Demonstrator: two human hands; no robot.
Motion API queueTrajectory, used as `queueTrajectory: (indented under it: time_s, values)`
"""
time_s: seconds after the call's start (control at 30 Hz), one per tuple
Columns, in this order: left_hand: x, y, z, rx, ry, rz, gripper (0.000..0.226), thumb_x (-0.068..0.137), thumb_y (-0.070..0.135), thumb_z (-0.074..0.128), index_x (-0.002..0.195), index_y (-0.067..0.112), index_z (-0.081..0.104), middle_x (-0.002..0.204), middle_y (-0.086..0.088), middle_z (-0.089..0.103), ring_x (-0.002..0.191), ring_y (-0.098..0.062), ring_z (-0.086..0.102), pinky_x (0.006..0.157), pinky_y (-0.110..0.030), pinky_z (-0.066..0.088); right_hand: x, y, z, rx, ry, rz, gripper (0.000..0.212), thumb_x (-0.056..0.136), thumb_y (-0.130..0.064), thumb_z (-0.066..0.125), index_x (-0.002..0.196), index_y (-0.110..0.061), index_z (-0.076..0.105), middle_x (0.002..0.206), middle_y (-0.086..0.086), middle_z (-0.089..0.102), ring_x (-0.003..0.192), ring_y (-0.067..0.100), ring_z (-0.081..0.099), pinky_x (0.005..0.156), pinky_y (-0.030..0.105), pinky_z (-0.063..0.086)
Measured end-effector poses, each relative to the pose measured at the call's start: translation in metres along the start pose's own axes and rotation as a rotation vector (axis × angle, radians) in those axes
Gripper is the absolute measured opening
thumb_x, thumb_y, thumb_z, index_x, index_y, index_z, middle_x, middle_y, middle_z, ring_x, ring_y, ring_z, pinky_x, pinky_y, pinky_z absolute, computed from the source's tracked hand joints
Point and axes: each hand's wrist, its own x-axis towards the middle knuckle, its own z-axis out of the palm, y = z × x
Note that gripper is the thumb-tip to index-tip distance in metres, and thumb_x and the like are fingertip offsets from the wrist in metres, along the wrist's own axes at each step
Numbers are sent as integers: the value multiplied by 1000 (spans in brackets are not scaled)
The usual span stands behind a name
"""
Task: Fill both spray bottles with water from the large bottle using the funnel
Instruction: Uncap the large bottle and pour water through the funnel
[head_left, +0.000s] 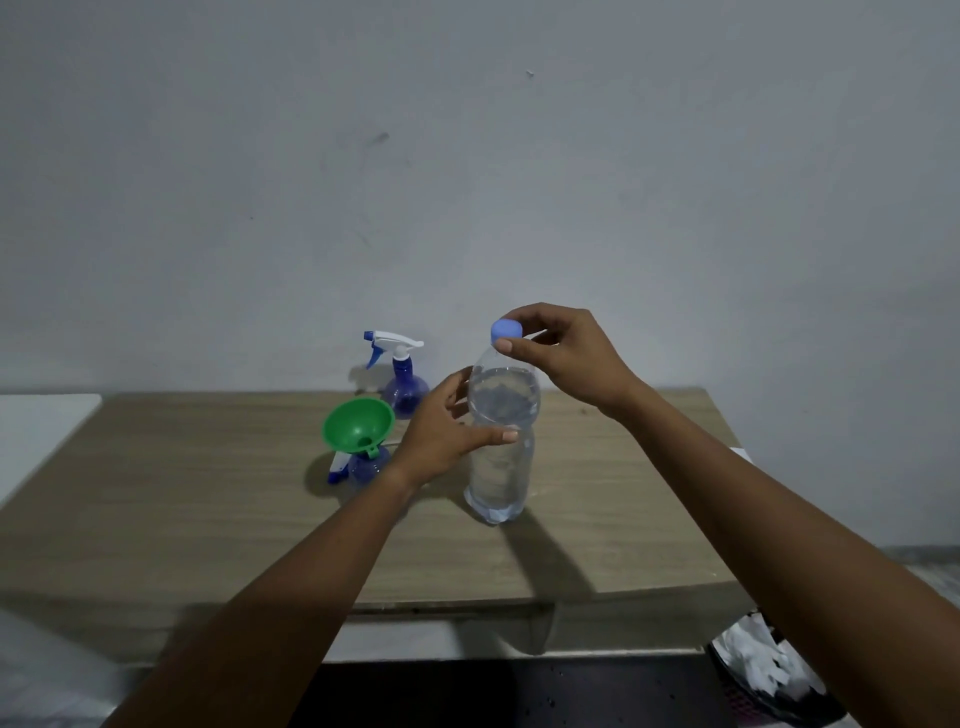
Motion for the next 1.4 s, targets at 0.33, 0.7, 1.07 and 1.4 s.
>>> queueTrajectory:
  time_s: [0.33, 0.7, 1.07, 1.4]
  values:
    - [5, 12, -4, 17, -24, 28, 90, 70, 33, 92, 147, 15, 50, 138, 4, 64, 124, -10, 63, 107, -38, 51, 4, 1, -5, -122, -137, -63, 22, 99, -29, 66, 120, -24, 71, 112, -3, 67, 99, 7, 63, 88, 12, 48]
    - [3, 20, -6, 62, -42, 12, 77, 74, 26, 89, 143, 18, 55, 130, 9, 69, 118, -5, 65, 105, -28, 52, 8, 0, 2, -39, -24, -56, 31, 85, -30, 82, 103, -11, 65, 100, 1, 70, 84, 11, 65, 80, 30, 55]
    - [0, 22, -5, 77, -35, -10, 82, 74, 27, 90, 146, 21, 51, 131, 17, 65, 122, -3, 62, 106, -29, 50, 6, 1, -10, -95, -116, -70, 35, 94, -35, 72, 126, -22, 68, 103, -5, 71, 87, 2, 64, 85, 22, 52]
    - [2, 19, -8, 78, -55, -38, 93, 69, 37, 92, 149, 21, 48, 140, 10, 62, 127, -8, 60, 111, -39, 48, 6, 0, -7, -123, -161, -101, 23, 99, -30, 65, 119, -21, 73, 111, 0, 68, 99, 14, 65, 91, 20, 50]
